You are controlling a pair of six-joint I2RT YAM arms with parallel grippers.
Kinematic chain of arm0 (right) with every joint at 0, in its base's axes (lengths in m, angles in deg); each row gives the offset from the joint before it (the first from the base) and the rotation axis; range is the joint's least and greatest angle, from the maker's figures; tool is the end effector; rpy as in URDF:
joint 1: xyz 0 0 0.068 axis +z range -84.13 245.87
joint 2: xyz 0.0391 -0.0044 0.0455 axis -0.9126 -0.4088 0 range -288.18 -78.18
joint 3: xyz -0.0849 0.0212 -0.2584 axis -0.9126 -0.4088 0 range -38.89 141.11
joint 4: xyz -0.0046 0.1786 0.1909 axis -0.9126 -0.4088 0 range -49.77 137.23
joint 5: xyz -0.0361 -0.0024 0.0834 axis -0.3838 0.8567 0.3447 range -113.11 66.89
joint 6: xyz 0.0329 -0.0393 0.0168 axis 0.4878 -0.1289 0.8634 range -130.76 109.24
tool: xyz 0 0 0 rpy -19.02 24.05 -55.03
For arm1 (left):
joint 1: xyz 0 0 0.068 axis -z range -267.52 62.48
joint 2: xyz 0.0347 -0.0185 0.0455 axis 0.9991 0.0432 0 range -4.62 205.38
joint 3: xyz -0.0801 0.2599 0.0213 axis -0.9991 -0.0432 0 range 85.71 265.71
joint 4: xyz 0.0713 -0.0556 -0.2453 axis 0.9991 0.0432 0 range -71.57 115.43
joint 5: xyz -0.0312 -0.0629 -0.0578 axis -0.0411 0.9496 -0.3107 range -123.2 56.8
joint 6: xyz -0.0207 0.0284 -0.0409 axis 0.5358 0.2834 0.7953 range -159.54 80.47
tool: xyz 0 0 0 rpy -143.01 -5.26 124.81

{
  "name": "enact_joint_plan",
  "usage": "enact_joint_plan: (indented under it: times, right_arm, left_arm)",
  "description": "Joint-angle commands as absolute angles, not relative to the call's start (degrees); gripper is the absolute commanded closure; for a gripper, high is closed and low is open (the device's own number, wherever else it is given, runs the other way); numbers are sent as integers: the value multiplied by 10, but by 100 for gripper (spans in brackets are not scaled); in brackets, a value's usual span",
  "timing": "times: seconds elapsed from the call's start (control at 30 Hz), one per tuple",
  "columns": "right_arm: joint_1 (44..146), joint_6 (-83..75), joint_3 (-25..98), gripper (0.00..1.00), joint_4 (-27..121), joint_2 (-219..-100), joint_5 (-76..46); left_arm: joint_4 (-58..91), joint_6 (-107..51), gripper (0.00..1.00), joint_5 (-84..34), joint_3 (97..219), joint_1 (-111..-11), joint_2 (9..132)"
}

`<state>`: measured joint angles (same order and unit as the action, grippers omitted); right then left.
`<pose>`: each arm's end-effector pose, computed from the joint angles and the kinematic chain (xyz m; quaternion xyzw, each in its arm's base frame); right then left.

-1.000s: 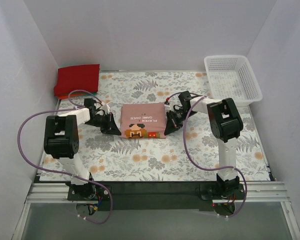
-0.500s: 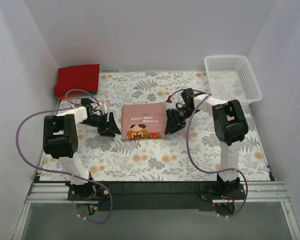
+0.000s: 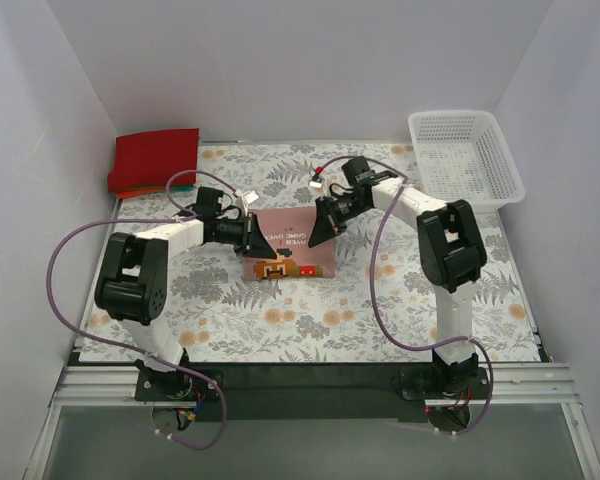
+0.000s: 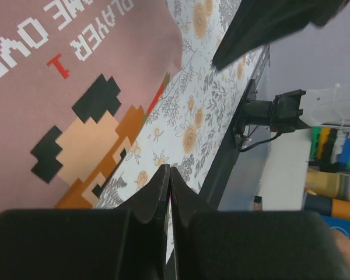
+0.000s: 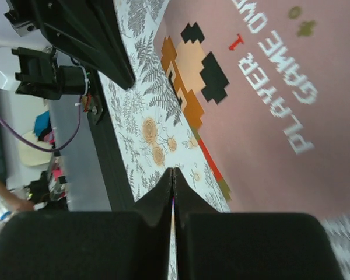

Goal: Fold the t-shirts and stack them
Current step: Fold the tshirt

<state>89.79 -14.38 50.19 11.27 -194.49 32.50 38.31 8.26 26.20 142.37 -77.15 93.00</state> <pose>0.3764 0.1990 0.2074 -0.3098 0.8100 0.4828 0.1218 0.3134 -0.0885 0.1794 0.1515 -0.8363 0.5253 0.0420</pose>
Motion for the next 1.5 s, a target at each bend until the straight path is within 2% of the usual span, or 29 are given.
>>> enact_joint_plan:
  times: [0.0, 0.17, 0.33, 0.5, 0.57, 0.67, 0.77, 0.87, 0.93, 1.07, 1.23, 1.47]
  right_arm:
    - [940, -88, 519, 99, 148, -1999, 381]
    - [967, -51, 480, 99, 214, -2052, 367]
    - [929, -75, 415, 99, 227, -2094, 333]
    - [889, -95, 358, 99, 225, -2082, 318]
    - [890, -106, 350, 99, 220, -2053, 338]
    - [893, -130, 358, 99, 190, -2005, 398]
    - [892, -124, 396, 99, 181, -1961, 419]
    - [892, -112, 469, 99, 191, -1966, 418]
    - [893, -66, 520, 99, 209, -1988, 418]
    - [896, -19, 565, 99, 269, -2067, 410]
    - [891, -17, 572, 99, 286, -2128, 400]
    - [858, -58, 513, 99, 287, -2131, 346]
  left_arm:
    - [255, 214, 100, 282, 1419, -753, 967]
    - [241, 240, 100, 248, 1413, -746, 1023]
    - [259, 201, 100, 223, 1377, -772, 1087]
    - [313, 141, 100, 228, 1395, -820, 1124]
    - [347, 94, 99, 250, 1400, -822, 1113]
    - [391, 39, 91, 342, 1403, -822, 1061]
    - [428, 30, 89, 404, 1427, -822, 1020]
    - [385, 76, 89, 406, 1445, -822, 999]
    - [293, 159, 89, 378, 1447, -822, 1004]
    - [198, 251, 90, 320, 1471, -822, 1064]
    - [142, 279, 92, 276, 1471, -824, 1129]
    - [181, 263, 94, 244, 1460, -871, 1170]
